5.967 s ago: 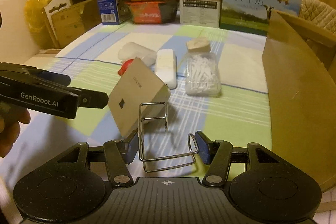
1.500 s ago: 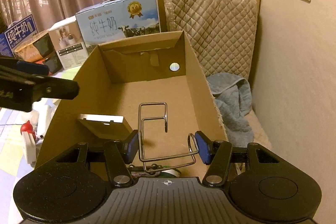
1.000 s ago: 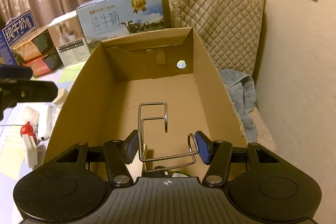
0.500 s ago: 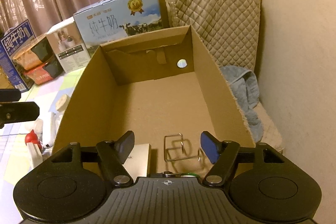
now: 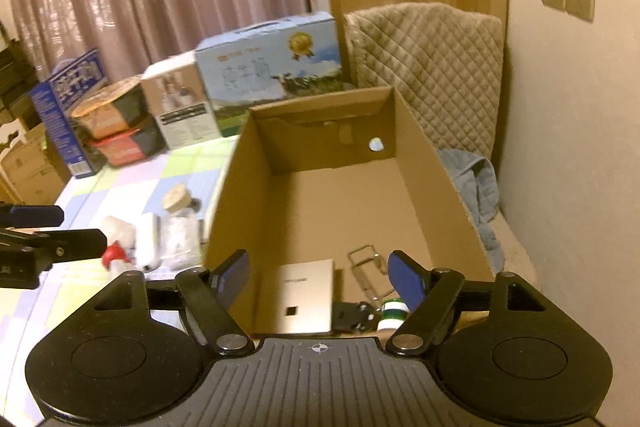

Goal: Organize rigid objects
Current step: 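Move both empty grippers back over the table items, then reach the right gripper to the white square night light and grasp it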

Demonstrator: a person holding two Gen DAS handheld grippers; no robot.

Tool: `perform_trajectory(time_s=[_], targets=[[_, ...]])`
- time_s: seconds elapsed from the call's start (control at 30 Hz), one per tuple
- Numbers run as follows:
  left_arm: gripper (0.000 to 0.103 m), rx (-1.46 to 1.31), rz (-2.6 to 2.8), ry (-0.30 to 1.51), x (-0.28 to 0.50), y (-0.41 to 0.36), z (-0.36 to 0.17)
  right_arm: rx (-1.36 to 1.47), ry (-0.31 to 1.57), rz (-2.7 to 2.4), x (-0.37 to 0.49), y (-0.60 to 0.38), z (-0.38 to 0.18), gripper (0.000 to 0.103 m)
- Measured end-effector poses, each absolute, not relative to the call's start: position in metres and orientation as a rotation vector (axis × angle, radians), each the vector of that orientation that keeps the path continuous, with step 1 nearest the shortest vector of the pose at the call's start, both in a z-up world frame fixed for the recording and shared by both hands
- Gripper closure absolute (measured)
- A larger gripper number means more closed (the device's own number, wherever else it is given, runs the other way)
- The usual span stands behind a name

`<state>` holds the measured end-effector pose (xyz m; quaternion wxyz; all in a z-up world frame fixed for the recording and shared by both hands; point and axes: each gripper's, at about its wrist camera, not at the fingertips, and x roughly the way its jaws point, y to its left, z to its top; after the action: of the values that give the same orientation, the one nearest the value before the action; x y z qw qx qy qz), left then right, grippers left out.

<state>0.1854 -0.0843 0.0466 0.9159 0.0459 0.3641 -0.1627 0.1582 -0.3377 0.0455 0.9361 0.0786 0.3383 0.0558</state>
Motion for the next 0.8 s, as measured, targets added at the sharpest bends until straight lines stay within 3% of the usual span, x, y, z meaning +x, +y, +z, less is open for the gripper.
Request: perform_trajectory(time_s=[0.37, 0.8], targets=[[0.001, 0.040, -0.263, 0.709, 0.123, -0.032, 0.058, 0.156, 0.677, 0.201, 0.108, -0.293, 0.061, 0.026], [0.001, 0.049, -0.088, 0.715, 0.089, 0.060, 0.052, 0.091, 0.634, 0.349, 0.075, -0.211, 0.056, 0.022]])
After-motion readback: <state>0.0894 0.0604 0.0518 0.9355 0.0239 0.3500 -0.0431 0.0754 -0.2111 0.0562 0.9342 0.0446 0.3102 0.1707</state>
